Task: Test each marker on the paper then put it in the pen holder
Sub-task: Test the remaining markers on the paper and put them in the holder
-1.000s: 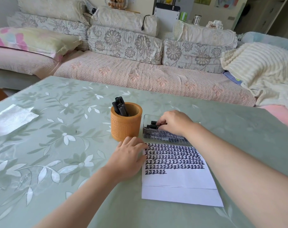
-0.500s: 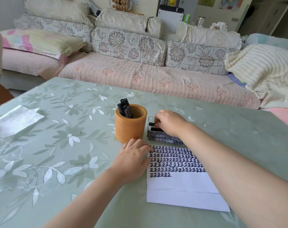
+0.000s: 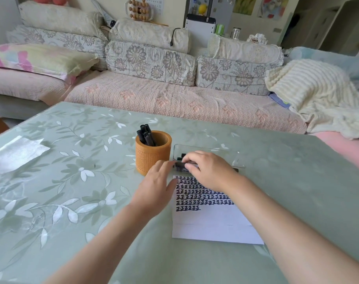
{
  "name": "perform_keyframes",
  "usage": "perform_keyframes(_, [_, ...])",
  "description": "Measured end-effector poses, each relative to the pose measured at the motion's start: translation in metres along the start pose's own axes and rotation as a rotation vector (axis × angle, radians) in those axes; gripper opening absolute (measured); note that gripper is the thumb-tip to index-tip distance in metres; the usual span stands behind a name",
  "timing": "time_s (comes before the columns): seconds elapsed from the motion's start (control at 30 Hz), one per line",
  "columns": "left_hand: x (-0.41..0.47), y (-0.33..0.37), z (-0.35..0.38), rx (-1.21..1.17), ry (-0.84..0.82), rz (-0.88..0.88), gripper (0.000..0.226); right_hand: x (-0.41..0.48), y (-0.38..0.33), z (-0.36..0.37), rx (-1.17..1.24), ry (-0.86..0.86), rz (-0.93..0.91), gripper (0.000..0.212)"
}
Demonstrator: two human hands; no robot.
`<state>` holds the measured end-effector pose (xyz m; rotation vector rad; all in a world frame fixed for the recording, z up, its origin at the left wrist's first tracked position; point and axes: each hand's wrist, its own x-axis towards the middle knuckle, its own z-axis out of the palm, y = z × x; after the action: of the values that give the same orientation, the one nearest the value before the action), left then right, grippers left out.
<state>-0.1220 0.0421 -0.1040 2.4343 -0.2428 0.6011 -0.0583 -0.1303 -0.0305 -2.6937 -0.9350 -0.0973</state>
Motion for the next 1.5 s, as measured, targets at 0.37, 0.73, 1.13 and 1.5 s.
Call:
perform_keyframes(0.37, [0.002,0.017,-0.011,0.005,0.025,0.067,0.013,-0.053,0.021,0.008,0.285,0.036,0.155,0.031])
perform_keyframes(0.73, [0.0,0.024,0.0,-0.053,-0.153,0.109,0.013,-0.057,0.028,0.018,1.265,0.217,0.364,0.009])
perform_keyframes(1.13, [0.001,0.035,-0.005,-0.053,0.028,0.059,0.029,-0.065,0.039,0.018,0.544,-0.023,0.207,0.017])
perform_keyframes(1.5, [-0.005,0.042,-0.001,0.068,-0.184,0.217,0.019,-0.075,0.039,0.017,0.322,-0.194,0.105,0.024])
